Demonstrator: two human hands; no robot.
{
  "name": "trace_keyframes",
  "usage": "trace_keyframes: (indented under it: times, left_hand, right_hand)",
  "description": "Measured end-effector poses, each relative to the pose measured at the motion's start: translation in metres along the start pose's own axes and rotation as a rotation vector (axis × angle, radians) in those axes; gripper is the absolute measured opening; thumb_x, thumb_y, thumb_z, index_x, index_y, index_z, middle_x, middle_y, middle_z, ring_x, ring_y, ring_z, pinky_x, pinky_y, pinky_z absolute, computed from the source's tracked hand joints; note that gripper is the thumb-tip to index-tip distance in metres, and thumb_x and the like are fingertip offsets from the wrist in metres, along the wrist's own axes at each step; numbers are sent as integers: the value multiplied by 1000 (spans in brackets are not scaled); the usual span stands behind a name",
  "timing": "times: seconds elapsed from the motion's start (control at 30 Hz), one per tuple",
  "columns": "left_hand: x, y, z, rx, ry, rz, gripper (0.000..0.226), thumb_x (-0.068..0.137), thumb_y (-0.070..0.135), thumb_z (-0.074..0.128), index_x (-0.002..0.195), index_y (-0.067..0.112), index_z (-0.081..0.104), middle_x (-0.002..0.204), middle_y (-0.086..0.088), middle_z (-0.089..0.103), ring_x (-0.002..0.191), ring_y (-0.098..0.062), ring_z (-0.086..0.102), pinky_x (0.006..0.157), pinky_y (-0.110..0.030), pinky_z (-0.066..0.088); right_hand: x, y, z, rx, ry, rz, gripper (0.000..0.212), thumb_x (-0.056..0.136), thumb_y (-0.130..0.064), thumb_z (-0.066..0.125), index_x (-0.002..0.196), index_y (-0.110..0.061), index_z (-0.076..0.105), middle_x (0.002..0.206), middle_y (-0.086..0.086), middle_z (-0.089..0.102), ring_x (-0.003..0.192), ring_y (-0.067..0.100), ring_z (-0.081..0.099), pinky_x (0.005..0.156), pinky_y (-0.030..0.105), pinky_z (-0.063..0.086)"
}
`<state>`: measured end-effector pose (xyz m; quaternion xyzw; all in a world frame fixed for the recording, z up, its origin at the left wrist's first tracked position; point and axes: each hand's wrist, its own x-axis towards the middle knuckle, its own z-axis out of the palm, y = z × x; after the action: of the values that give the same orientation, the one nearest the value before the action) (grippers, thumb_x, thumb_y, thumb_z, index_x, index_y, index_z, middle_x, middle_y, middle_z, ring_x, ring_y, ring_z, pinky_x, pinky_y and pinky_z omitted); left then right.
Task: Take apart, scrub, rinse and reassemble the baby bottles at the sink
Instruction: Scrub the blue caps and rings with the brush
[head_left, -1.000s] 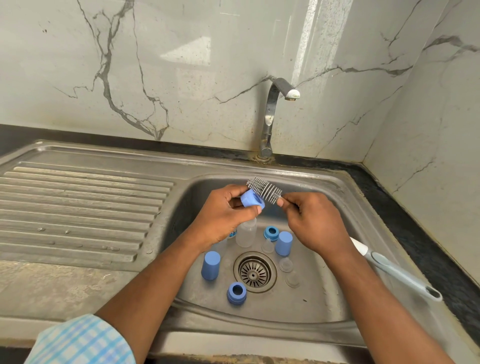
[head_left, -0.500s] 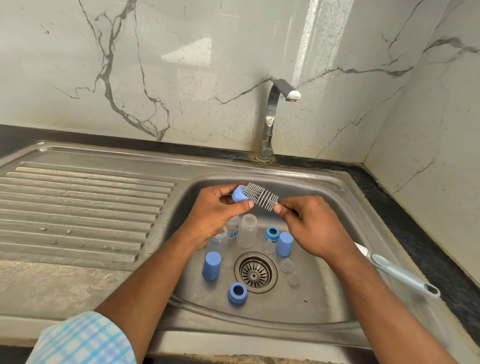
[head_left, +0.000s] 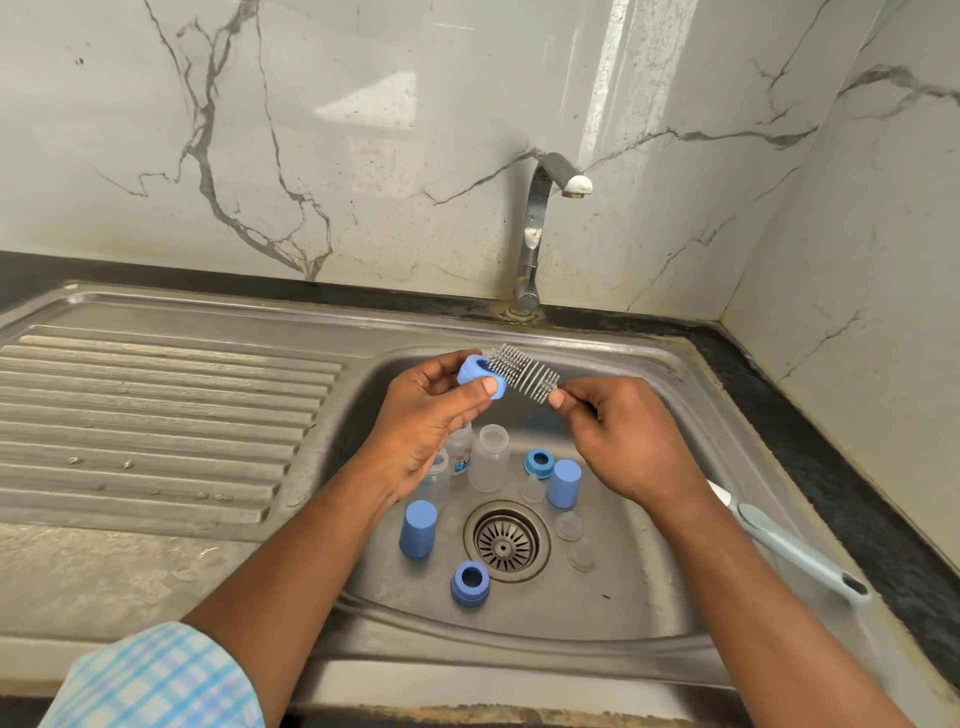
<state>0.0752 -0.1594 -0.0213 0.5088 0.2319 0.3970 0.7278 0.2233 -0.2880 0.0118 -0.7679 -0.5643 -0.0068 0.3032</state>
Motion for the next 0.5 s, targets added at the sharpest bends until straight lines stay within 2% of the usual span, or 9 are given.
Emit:
trace_keyframes:
  times: [0.17,0.3,0.5]
  left_hand:
    - [-3,-1,4,-5,-47,-28,31,78,3,73,108,10,68,103,-7,76,100,-20,72,86,-29,58]
    - [2,1,-1,-71,22,-29,18,89,3,65,105,10,69,103,-9,76,101,-19,72,87,-28,58]
    - [-4,-1,5,-53,-85,-57,22,87,3,64,109,6,68,104,-11,75,100,-21,72,86,-29,59]
  right_hand:
    - [1,3,1,-33,28,37,30,100,-34,53,76,-21,65,51,-7,49,47,10,44,48,27,29]
    - [-3,-4,0,46,-52,-12,39,100,-35,53,62,-26,50,49,-6,41,45,10,36,48,26,26]
    - [1,-2,-1,-13,1,57,30,100,-33,53,71,-24,59,50,-7,46,46,9,41,48,27,27]
